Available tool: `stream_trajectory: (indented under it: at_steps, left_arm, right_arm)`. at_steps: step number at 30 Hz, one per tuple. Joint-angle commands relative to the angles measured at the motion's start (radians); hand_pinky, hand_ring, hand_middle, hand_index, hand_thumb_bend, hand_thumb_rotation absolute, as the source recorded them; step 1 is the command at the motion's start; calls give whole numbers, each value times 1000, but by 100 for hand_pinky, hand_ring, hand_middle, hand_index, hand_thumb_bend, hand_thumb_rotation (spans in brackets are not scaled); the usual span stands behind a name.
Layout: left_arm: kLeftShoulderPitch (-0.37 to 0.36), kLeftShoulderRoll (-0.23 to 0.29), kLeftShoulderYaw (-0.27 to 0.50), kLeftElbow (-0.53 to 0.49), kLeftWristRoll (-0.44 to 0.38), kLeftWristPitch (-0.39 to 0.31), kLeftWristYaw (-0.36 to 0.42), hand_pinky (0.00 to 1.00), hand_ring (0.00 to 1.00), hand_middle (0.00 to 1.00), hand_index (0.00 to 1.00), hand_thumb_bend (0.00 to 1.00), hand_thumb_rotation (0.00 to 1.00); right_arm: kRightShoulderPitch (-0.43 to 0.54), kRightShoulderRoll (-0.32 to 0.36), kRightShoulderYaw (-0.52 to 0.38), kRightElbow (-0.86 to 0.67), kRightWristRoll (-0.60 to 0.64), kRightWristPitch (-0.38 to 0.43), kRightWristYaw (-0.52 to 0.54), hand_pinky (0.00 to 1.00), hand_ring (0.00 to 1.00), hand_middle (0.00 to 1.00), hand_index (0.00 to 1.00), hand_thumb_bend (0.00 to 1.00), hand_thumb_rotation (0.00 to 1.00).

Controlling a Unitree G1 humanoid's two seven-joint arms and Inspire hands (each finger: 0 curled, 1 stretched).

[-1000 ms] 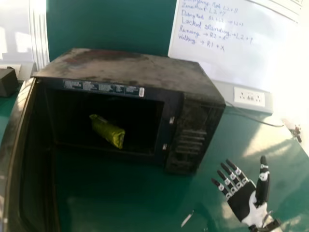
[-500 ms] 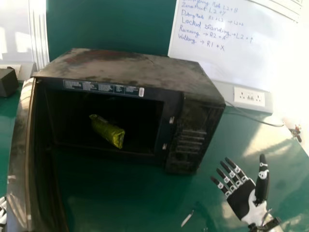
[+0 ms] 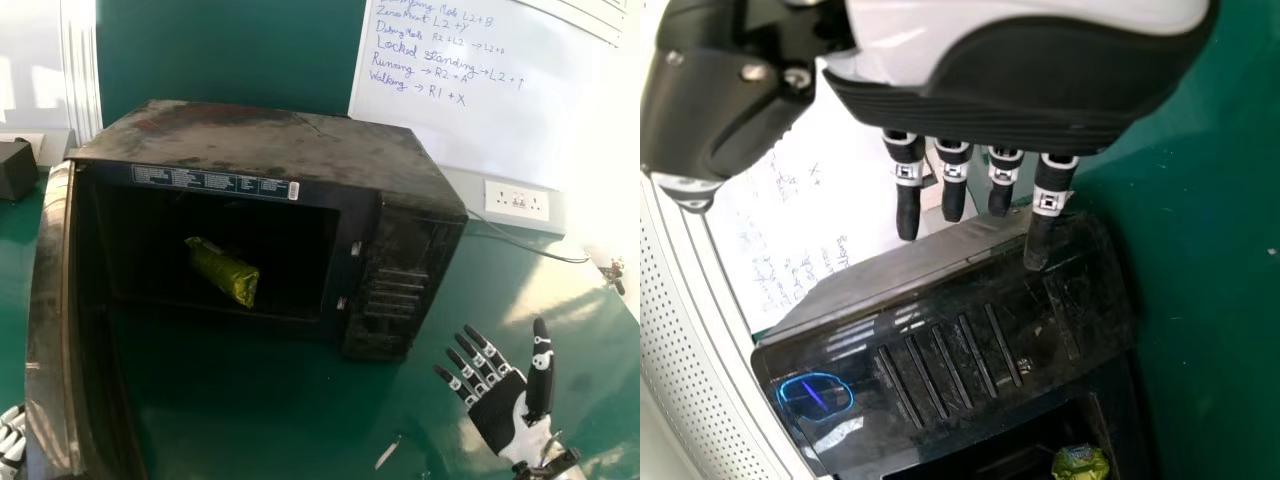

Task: Put biscuit inside oven

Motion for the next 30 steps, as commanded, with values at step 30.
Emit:
stream_trajectory:
  at_steps: [30]
  left_arm:
    - [-129,185,-11,-135,13,259,-93,100,100,100,99,81,100]
  right_arm:
    - [-16,21,17,11,-25,-29,20,100,100,100,99,90,76]
